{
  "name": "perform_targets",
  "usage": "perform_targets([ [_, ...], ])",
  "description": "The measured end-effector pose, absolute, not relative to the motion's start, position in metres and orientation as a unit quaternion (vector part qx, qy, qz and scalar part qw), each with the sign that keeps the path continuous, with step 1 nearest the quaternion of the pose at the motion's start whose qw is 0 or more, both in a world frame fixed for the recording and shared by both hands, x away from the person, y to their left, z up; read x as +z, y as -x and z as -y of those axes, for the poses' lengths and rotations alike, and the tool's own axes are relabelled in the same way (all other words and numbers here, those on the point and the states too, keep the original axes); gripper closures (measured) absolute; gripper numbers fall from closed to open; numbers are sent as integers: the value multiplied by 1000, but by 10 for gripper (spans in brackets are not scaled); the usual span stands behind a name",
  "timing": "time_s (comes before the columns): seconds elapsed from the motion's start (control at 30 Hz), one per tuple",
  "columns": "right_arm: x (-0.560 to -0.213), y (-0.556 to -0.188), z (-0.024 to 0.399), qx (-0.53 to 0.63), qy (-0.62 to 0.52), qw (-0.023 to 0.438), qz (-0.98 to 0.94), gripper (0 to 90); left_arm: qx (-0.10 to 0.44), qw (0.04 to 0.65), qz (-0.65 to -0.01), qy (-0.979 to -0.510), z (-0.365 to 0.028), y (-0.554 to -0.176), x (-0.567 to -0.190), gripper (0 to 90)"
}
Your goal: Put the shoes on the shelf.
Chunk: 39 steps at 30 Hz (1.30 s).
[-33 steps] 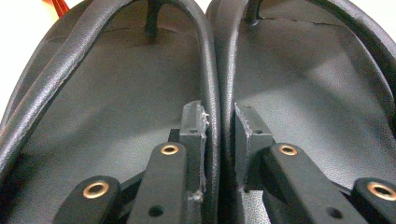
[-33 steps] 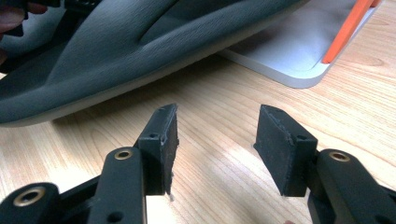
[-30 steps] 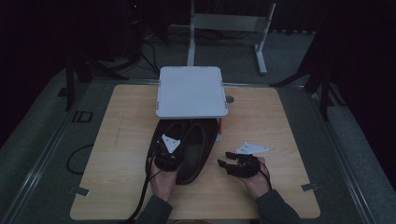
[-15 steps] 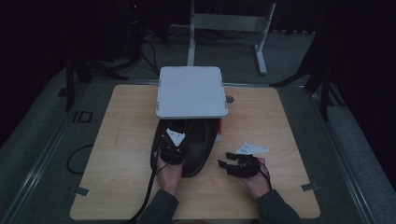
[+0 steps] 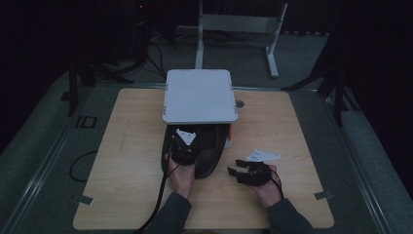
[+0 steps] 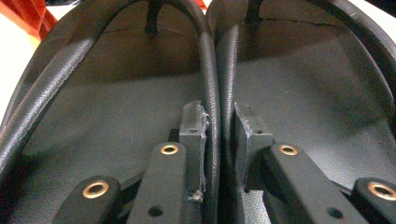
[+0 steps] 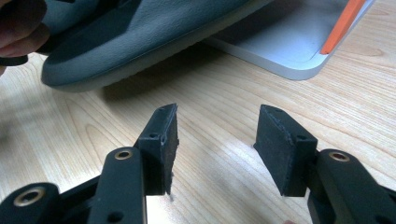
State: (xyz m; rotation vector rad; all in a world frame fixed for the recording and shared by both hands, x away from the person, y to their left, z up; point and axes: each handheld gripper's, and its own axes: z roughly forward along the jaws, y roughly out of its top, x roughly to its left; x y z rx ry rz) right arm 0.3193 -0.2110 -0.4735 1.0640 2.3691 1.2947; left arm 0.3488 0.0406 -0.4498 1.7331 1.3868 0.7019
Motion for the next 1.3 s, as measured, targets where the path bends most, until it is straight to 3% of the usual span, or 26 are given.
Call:
perform_targets([
  [1.3, -476, -321, 212, 439, -368, 115, -812, 482, 317, 374, -594, -638, -12, -401, -438, 743],
])
